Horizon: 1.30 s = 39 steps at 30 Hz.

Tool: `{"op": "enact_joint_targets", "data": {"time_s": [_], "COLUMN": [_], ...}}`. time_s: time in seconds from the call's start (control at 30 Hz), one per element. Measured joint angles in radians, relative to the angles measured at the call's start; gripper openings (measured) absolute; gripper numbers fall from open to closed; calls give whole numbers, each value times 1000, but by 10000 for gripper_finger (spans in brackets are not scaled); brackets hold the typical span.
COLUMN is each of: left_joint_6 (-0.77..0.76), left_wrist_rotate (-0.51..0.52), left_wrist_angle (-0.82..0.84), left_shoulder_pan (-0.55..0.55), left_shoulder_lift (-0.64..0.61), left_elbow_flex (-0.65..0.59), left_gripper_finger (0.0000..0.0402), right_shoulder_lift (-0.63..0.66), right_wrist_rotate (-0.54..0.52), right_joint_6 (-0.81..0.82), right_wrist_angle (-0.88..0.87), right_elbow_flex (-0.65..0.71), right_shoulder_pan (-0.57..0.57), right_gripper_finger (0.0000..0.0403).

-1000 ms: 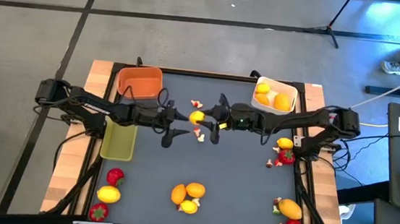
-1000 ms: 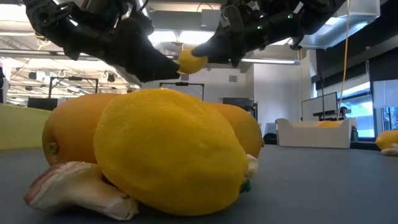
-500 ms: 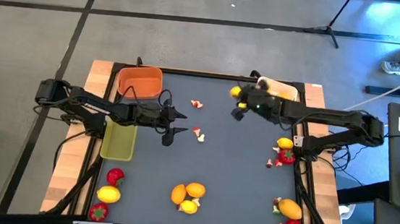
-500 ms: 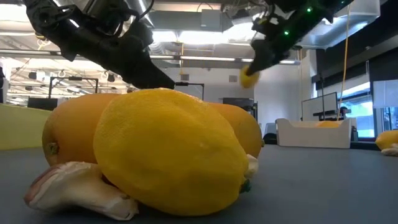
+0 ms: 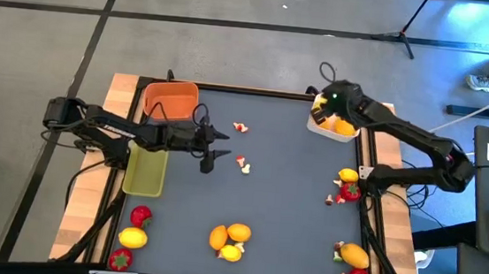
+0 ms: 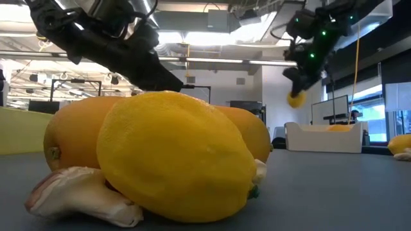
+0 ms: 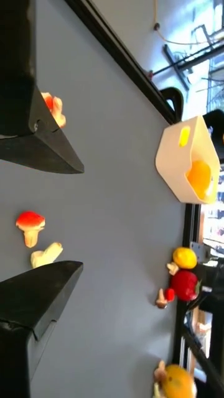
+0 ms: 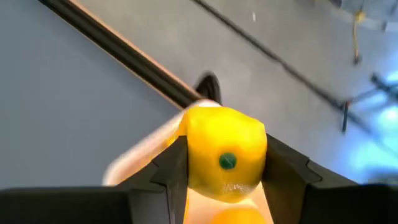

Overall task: Sort produce into baskets
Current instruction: Put the lemon into the white bin

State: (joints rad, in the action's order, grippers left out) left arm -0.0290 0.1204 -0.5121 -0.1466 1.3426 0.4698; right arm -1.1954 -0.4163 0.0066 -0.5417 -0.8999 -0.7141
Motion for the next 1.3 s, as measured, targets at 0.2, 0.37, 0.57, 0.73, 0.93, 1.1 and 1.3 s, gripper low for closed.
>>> {"op": "enact_joint_targets", "data": {"time_s": [0.2,0.37,0.57,0.73,0.93,1.1,1.3], "left_joint_6": [13,65,41,52,73,61,61], "left_wrist_rotate": [0,0,0,0,0,-1,-1], "left_wrist_angle": [1,-7,-7,-3,-23,-23,-23], "left_shoulder_pan": [-20,-45,-54,-53,-70,-71,-71], "left_shoulder_lift": [0,0,0,0,0,0,0], "left_elbow_flex": [0,0,0,0,0,0,0], "left_gripper_finger": [237,237,237,237,237,237,237], "right_shoulder_lift": [0,-26,-106,-169,-250,-280,-281], "right_wrist_rotate": [101,115,131,141,63,38,37], "right_joint_6": [47,48,92,105,117,118,118], "right_wrist_angle": [-90,-92,-90,-88,-91,-88,-100], "right_elbow_flex": [0,0,0,0,0,0,-1], "right_shoulder_pan": [-123,-172,-206,-203,-203,-204,-203], "right_gripper_finger": [158,158,158,158,158,159,200]}}
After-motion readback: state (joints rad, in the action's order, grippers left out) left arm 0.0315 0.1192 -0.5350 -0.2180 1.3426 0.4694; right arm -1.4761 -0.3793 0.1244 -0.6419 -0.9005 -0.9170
